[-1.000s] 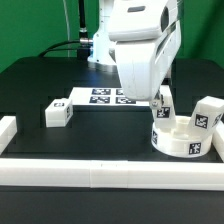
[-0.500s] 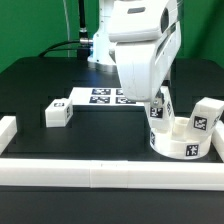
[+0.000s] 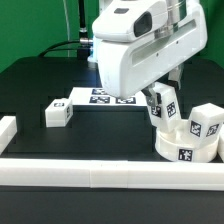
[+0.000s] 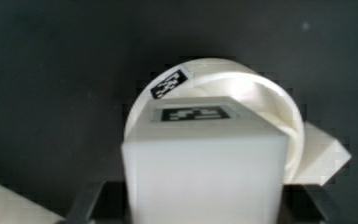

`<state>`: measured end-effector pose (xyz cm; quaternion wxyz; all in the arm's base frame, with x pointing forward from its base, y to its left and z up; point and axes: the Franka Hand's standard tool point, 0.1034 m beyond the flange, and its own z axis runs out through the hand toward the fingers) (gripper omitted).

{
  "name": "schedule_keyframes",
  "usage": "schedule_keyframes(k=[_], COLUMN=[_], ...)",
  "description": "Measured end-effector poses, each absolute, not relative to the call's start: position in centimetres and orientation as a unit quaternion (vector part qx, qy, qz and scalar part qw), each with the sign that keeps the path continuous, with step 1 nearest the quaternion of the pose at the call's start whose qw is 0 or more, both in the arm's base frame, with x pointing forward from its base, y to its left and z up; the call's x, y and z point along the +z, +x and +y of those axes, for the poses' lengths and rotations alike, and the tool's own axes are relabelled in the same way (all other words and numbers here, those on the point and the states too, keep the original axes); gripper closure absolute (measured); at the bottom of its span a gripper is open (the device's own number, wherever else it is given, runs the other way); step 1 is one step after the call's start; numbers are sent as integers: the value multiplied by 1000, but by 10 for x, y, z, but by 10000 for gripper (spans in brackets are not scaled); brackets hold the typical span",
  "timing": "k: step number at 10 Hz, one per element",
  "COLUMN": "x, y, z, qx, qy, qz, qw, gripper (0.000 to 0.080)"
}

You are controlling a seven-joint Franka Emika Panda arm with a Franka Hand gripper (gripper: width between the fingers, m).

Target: Assemble stool

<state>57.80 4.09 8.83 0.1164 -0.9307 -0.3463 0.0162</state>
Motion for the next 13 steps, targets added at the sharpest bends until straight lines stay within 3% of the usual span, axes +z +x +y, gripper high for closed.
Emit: schedule_keyframes(k=[4, 8, 9, 11, 13], x=[88, 88, 89, 91, 90], y=[580, 581, 582, 584, 584], z=[45, 46, 49, 57, 56], qx=[33, 34, 38, 42, 40], qy=[-980, -983, -985, -983, -981], qz=[-164, -144, -133, -173, -183], qw=[110, 108, 98, 47, 47], gripper=[459, 459, 459, 459, 459])
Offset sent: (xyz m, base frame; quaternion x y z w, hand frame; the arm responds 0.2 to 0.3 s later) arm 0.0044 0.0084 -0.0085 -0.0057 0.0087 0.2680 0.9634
